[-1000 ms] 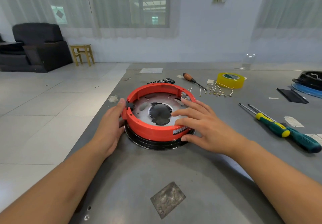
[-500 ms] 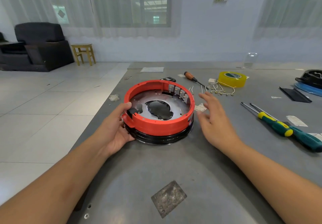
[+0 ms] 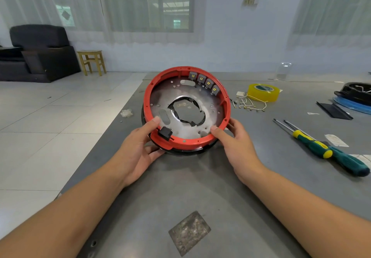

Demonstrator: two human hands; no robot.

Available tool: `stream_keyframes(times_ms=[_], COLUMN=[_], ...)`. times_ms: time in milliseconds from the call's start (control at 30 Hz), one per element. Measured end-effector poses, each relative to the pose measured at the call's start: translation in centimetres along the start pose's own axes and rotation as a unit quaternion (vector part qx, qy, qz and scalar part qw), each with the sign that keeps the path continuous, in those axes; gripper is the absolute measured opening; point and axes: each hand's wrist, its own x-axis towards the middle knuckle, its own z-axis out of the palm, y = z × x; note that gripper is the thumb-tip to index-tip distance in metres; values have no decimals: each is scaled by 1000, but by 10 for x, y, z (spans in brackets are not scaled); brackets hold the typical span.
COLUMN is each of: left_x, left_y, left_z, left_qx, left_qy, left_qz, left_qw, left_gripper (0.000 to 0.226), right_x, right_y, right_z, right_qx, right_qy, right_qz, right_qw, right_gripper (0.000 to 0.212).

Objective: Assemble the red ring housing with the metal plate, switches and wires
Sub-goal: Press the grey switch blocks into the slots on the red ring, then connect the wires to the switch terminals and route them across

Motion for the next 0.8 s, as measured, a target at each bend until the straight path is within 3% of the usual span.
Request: stream_keyframes(times_ms=[133, 167, 267, 333, 433, 567, 800], left_x=[2, 4, 6, 6, 9, 14, 28], left_y=[3, 2, -2, -5, -6, -4, -2], left_z=[-4, -5, -7, -7, -7, -7, -6], left_qx=[36, 28, -26, -62, -104, -124, -117], left_qy=[11, 16, 43, 69, 94, 101, 112], left_qz=[-33, -40, -36, -26, 4, 35, 56], left_qw=[999, 999, 998, 995, 990, 986, 985], left_gripper=[65, 61, 20, 14, 25, 40, 64], right_x=[5, 6, 10, 15, 21, 44, 105], right_y=[-3, -4, -3, 1, 9, 13, 31], right_z=[-5, -7, -8, -8, -7, 0, 15], right_qx=[8, -1, -10, -41, -235, -379, -511], right_qy=[-35, -50, -73, -49, -69, -107, -103], right_qz=[-28, -32, -16, 13, 2, -35, -40], right_qw=[999, 998, 997, 998, 970, 918, 853], right_gripper=[36, 40, 59, 54, 34, 33, 36])
